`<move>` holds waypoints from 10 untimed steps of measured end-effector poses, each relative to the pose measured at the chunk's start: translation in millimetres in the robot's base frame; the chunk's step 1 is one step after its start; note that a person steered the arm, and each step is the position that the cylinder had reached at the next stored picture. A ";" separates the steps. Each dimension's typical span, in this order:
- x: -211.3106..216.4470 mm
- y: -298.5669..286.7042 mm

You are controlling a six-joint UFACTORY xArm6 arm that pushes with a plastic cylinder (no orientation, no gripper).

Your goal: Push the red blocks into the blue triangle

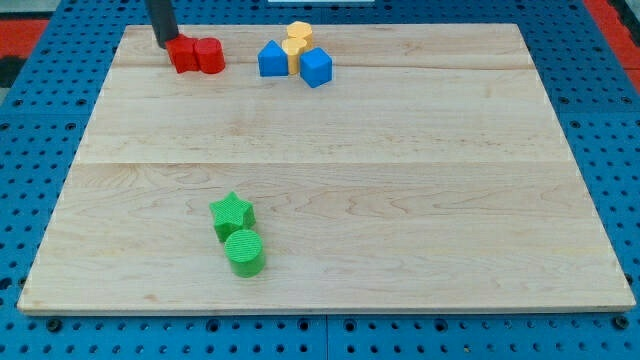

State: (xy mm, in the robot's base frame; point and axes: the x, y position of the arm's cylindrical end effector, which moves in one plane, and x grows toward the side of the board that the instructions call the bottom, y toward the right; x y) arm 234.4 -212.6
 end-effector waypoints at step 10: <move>86.4 77.1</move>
